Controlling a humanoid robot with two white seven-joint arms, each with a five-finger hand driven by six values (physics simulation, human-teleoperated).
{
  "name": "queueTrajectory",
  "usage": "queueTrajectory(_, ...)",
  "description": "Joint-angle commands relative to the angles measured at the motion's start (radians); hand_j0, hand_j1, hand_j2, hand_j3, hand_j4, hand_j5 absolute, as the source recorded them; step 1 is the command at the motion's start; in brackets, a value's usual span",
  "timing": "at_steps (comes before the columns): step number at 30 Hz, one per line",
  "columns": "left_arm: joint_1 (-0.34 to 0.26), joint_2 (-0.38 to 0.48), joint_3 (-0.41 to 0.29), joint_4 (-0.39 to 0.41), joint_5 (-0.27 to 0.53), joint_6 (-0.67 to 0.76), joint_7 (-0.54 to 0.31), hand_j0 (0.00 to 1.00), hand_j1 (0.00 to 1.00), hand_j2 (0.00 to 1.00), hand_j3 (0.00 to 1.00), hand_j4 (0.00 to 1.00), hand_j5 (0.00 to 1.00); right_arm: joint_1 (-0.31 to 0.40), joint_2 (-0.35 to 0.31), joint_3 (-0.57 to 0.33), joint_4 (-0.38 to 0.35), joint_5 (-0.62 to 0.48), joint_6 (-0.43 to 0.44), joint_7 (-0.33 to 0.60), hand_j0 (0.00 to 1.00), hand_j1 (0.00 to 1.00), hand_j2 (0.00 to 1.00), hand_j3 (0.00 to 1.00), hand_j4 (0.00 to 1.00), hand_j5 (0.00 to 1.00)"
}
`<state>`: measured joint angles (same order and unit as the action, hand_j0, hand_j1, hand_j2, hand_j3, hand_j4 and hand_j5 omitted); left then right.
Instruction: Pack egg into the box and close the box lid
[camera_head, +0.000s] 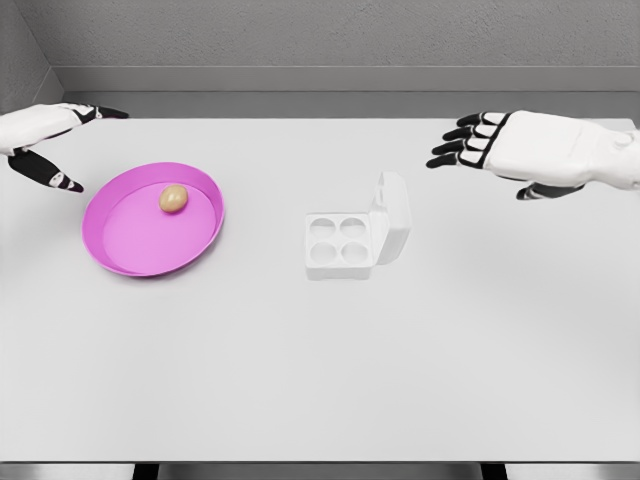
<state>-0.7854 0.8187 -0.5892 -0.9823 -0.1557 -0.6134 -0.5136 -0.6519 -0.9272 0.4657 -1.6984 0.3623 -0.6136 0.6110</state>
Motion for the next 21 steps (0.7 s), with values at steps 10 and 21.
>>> queueTrajectory(10, -0.031, -0.007, -0.178, -0.174, 0.005, 0.002, 0.003, 1.00, 1.00, 1.00, 1.00, 1.00, 1.00, 0.061, -0.001, 0.070, 0.098, -0.013, 0.003, 0.000, 1.00, 1.00, 1.00, 1.00, 1.00, 1.00)
queueTrajectory(21, -0.035, -0.019, -0.262, -0.150, -0.041, 0.002, 0.000, 0.94, 0.94, 0.94, 0.94, 0.94, 0.94, 0.061, 0.019, 0.137, 0.171, 0.000, 0.003, 0.000, 1.00, 1.00, 1.00, 1.00, 1.00, 1.00)
